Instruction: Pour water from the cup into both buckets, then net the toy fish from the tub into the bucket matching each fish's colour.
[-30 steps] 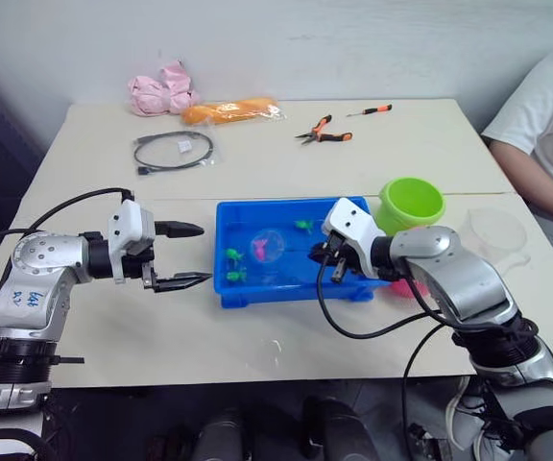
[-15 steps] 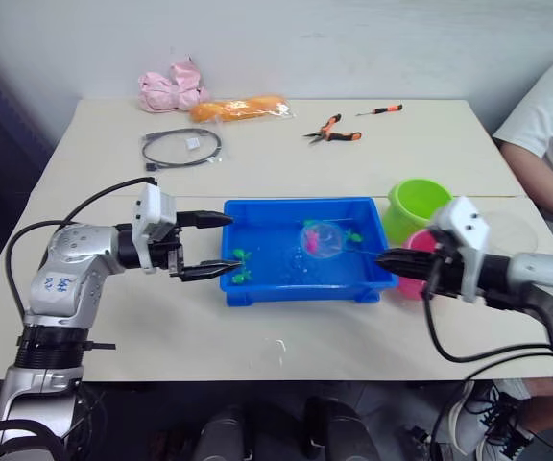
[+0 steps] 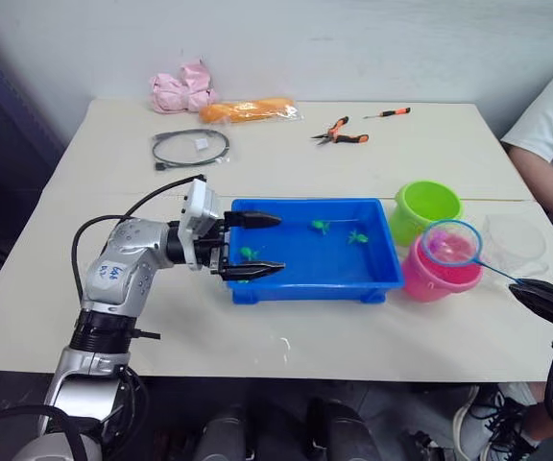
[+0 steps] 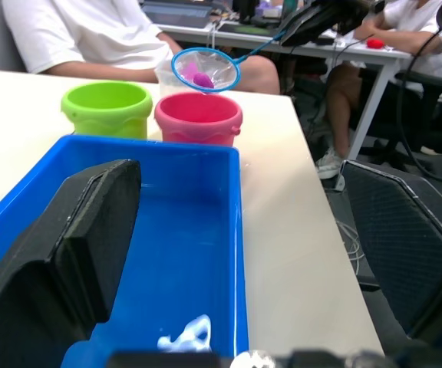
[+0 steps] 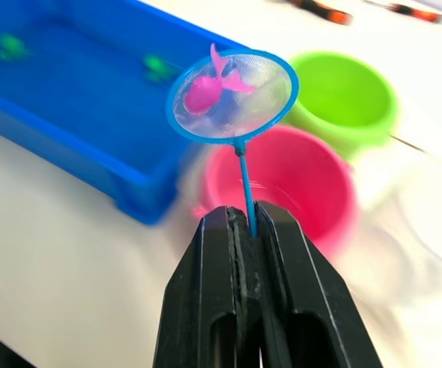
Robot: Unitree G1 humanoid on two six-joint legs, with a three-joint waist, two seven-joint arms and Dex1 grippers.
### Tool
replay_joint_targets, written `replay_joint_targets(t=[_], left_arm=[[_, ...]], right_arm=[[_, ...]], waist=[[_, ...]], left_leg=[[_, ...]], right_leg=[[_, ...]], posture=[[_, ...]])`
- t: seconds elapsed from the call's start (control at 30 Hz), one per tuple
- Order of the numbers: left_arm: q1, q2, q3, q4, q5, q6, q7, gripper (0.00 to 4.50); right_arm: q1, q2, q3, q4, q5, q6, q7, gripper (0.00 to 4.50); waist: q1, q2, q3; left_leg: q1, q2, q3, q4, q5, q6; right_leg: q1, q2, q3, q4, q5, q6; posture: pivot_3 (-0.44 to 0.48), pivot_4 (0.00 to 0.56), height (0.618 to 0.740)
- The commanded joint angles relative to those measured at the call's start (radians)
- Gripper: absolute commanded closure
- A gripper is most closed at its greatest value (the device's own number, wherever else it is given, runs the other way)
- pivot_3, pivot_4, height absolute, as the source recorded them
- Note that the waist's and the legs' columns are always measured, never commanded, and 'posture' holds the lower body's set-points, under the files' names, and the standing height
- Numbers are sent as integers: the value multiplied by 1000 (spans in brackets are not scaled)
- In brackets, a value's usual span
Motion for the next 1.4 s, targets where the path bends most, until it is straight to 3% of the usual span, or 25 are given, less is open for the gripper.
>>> replay_joint_targets(t=[0.03,0.27,0.47,0.53,0.83,0.93,1.07,1.17,1.27,1.4], left_arm=[[-18,-15,-5,2,-2,-16,-8,44],[6,-24,0,-11,-1,-20,7,44],[24,-22,4,-30,-7,-19,19,44],[28,-20,7,-32,-9,-20,18,44],[45,-16,16,-50,-16,-17,21,44],[49,-13,20,-52,-15,-17,21,44],[57,7,38,-39,-10,-24,23,44],[70,40,66,-9,1,-41,29,44],[83,64,90,9,12,-59,42,44],[90,69,103,10,16,-68,67,44]], right_arm=[[42,32,-3,49,-106,-175,-55,4500],[81,100,115,149,-422,-633,-260,4500],[99,66,169,247,-605,-892,-365,4500],[130,2,200,279,-781,-1024,-426,4500],[126,-19,209,361,-987,-1173,-662,4500],[96,-10,216,353,-884,-1170,-651,4500],[29,8,245,281,-554,-1040,-540,4500],[-54,-16,267,145,-157,-705,-453,4500],[-102,-122,307,-2,263,-328,-431,4500],[-208,-250,382,-76,669,18,-652,4500]], waist=[[0,0,0],[0,0,0],[-1,0,0],[-2,0,0],[-2,0,0],[-3,0,0],[-7,0,0],[-22,0,0],[-28,1,0],[-21,1,0]], left_leg=[[0,0,0,0,0,0],[1,0,0,0,2,-2],[2,-1,0,0,3,-2],[2,-1,1,0,3,-2],[3,-1,1,0,3,-2],[3,-1,0,0,4,-3],[13,0,-1,-1,4,-3],[15,3,-2,-2,3,-4],[15,4,-4,-2,3,-4],[15,7,-6,-2,2,-5]], right_leg=[[0,0,0,0,0,0],[0,-1,3,0,0,0],[0,-1,4,0,0,0],[0,-1,5,0,0,0],[0,-1,6,0,0,0],[1,-1,6,0,0,0],[11,-1,5,-2,-1,-1],[13,-4,6,-2,-1,-2],[13,-4,5,-1,-2,-4],[13,-4,2,0,-3,-7]], posture=[[0,150,740],[0,150,740],[0,150,740],[0,150,740],[0,150,740],[0,150,740],[0,150,740],[0,150,740],[0,150,740],[0,150,740]])
